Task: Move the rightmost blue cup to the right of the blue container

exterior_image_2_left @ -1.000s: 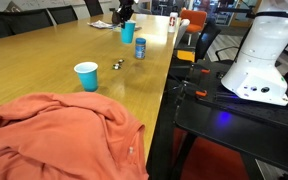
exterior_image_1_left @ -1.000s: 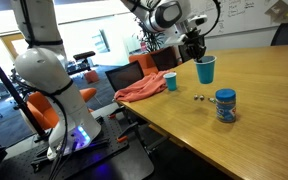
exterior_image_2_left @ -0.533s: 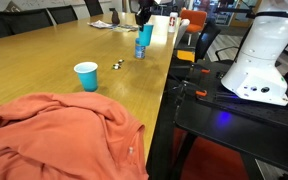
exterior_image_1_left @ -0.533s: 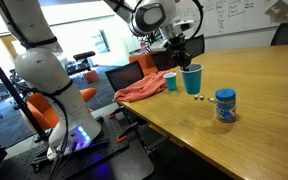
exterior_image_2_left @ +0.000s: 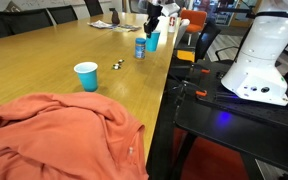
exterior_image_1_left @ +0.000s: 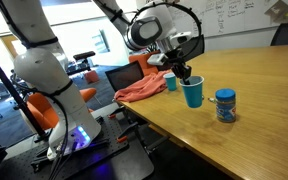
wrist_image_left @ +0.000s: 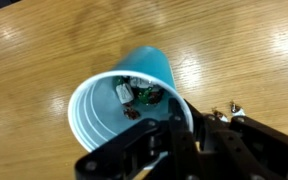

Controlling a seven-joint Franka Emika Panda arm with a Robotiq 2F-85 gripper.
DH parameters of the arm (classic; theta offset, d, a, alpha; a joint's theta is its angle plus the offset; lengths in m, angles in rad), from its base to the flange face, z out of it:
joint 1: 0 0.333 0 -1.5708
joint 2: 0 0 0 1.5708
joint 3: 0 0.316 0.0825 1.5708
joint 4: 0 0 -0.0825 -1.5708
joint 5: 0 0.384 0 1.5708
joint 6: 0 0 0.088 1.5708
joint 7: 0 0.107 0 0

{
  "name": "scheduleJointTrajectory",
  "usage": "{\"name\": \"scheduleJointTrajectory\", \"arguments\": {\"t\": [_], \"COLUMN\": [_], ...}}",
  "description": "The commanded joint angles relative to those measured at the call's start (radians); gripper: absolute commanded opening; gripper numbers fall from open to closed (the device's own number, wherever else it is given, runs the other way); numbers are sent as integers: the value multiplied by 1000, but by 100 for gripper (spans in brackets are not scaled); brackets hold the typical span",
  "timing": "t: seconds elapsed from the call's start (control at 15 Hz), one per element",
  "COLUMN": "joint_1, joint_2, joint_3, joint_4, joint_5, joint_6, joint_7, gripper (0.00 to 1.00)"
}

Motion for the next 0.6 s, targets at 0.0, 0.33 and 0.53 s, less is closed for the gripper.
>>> {"name": "scheduleJointTrajectory", "arguments": {"t": [0.0,0.33,0.53], "joint_1": [5,37,63], "joint_2": [57,156,219], "joint_3": [-42,-127,-172], "joint_4": [7,36,62], "joint_5": [-93,-160,-113], "joint_6": [44,117,173], "joint_7": [85,163,160], "gripper": [1,1,1]}}
